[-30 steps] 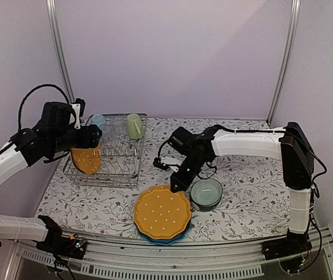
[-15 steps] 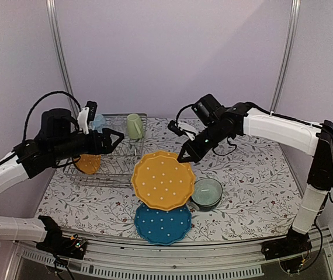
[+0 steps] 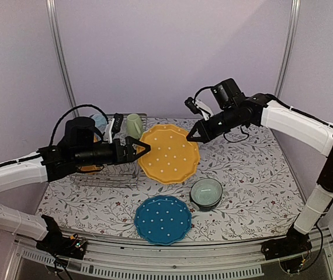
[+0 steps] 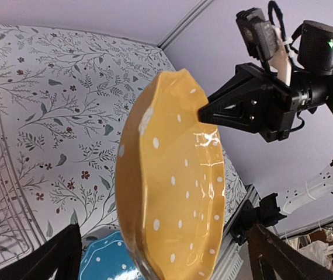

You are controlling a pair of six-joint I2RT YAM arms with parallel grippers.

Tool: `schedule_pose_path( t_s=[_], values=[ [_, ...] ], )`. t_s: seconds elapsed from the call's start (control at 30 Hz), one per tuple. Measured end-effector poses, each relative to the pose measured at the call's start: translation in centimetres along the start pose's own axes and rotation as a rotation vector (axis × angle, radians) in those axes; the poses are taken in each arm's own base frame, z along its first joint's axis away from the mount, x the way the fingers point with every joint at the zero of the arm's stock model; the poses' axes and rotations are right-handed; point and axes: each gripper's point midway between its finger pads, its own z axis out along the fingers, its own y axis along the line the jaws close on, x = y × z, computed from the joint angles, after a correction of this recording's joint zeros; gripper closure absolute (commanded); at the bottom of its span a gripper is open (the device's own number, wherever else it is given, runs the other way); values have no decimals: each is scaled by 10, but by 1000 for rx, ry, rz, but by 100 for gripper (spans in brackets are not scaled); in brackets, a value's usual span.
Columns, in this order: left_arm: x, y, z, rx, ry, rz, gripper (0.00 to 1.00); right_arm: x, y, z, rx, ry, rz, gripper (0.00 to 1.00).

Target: Load the mixed dishes into the dish rack

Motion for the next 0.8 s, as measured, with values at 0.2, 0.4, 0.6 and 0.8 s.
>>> schedule_pose_path(
  t_s=[0.2, 0.4, 0.6, 0.8],
  values=[
    [8, -4, 17, 53, 43, -56, 15, -15, 7, -23, -5, -85, -4, 100],
    [13, -8, 23, 91, 68, -81, 31, -6, 5, -19, -6, -75, 2, 100],
    [13, -14, 23, 122, 79, -88, 41, 8, 0, -11, 0, -43, 13, 100],
    [17, -15, 25, 133, 99, -98, 50, 6, 2, -15, 2, -57, 5, 100]
  ],
)
